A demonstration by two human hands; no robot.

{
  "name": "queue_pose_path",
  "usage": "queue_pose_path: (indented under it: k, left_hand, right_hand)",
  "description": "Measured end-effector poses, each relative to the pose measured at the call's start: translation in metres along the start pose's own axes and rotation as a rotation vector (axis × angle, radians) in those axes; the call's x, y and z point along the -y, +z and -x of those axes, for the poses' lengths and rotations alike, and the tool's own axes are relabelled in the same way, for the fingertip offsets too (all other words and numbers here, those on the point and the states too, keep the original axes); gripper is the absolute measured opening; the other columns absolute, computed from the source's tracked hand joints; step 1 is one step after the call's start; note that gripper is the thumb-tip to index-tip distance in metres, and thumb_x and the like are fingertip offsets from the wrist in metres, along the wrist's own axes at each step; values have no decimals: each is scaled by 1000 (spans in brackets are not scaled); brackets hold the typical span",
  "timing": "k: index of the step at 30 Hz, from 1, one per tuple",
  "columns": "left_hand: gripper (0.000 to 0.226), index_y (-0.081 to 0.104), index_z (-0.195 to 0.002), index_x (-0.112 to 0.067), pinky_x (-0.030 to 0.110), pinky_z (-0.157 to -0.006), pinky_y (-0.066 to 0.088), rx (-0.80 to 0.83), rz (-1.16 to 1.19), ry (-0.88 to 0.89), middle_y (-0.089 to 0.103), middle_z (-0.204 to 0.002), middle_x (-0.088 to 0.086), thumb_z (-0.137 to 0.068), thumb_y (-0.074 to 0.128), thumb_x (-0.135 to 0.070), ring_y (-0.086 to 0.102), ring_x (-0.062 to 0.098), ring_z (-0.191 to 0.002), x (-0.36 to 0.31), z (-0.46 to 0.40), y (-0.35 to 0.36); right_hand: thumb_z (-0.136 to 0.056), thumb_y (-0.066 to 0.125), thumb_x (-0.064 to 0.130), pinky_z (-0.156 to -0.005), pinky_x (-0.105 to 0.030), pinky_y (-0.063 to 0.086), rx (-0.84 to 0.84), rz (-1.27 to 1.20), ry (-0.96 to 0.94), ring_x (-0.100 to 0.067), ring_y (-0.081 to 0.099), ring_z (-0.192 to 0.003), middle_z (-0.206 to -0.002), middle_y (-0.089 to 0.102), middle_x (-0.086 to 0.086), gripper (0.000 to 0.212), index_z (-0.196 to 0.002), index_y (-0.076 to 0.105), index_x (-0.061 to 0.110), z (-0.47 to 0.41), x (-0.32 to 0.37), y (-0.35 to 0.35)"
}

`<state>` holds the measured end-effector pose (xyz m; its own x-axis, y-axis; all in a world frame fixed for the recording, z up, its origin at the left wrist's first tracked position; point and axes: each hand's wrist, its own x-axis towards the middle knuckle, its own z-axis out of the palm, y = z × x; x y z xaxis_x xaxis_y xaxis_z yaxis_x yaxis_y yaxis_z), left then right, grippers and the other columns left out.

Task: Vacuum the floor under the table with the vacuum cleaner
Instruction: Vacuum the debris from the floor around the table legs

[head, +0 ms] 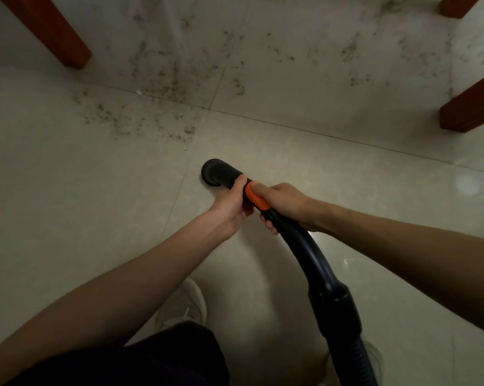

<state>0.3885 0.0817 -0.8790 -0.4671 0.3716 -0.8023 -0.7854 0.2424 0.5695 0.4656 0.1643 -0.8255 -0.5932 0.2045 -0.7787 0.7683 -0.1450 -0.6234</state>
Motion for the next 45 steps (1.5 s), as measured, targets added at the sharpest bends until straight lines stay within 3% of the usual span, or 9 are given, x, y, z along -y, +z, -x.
queue_pose_path:
  k: [5, 10, 15, 19, 25, 31, 35, 38, 45]
  left_hand:
    - [43, 52, -122, 3, 27, -72, 50, -55, 93, 28, 61, -90, 10, -98, 45, -32, 60, 18, -81, -23, -20, -29]
    - [31, 57, -93, -4, 32, -79, 51, -91, 100, 60, 61, -83, 9, -98, 45, -33, 60, 19, -80, -43, -41, -41]
    - [37, 58, -104, -3, 32, -74, 52, -135, 42, 69, 62, -81, 8, -95, 49, -38, 61, 18, -74, -63, -60, -42]
    - [30, 55, -85, -10, 39, -90, 52, -96, 12, 77, 62, -83, 8, -94, 50, -39, 62, 22, -84, -82, -73, -40]
    - [34, 58, -99, -8, 37, -86, 55, -57, -36, 58, 66, -90, 9, -92, 51, -41, 65, 21, -83, -102, -89, -32]
    - [29, 52, -83, -13, 37, -95, 50, 16, -19, -18, 60, -84, 6, -95, 48, -39, 60, 20, -88, -117, -88, -24]
    - [38, 54, -113, -3, 31, -77, 54, 69, 50, -77, 59, -83, 7, -97, 45, -37, 59, 16, -76, -132, -86, -22]
    - [33, 53, -109, -4, 23, -58, 47, 84, 130, -110, 56, -81, 7, -99, 43, -34, 55, 15, -70, -146, -81, -21]
    - [43, 47, -129, -3, 32, -77, 50, 61, 127, -105, 60, -104, 14, -99, 44, -34, 57, 19, -80, -159, -78, -18]
  right_hand:
    - [-99, 42, 39, -40, -21, 45, -5, 57, -16, -14, 50, -40, -61, 54, -11, 43, -92, 54, -1, -24, 32, 24]
    - [-98, 43, 41, -42, -23, 46, -36, 85, 4, -15, 52, -41, -61, 56, -10, 48, -98, 57, -5, -50, 53, 38]
    - [-98, 42, 41, -42, -23, 47, -85, 83, 5, -14, 52, -41, -59, 56, -9, 51, -99, 62, -7, -66, 74, 40]
    - [-98, 43, 41, -42, -23, 47, -120, 67, 8, -15, 51, -42, -60, 56, -10, 51, -98, 61, -7, -78, 90, 35]
    - [-98, 42, 42, -42, -23, 47, -167, 56, 45, -15, 51, -41, -58, 56, -8, 51, -98, 61, -5, -91, 105, 26]
    - [-99, 41, 42, -42, -22, 47, -202, 97, 83, -14, 52, -40, -61, 57, -10, 53, -103, 60, -8, -91, 121, 19]
    - [-98, 42, 43, -44, -25, 48, -199, 50, 105, -17, 53, -44, -61, 57, -11, 53, -101, 58, -8, -90, 133, 20]
    - [-97, 45, 46, -45, -27, 48, -164, 6, 121, -19, 53, -46, -59, 56, -12, 52, -100, 55, -5, -87, 143, 19]
    - [-94, 45, 54, -43, -24, 48, -118, -20, 133, -16, 53, -42, -60, 55, -11, 56, -95, 52, -1, -71, 142, 16]
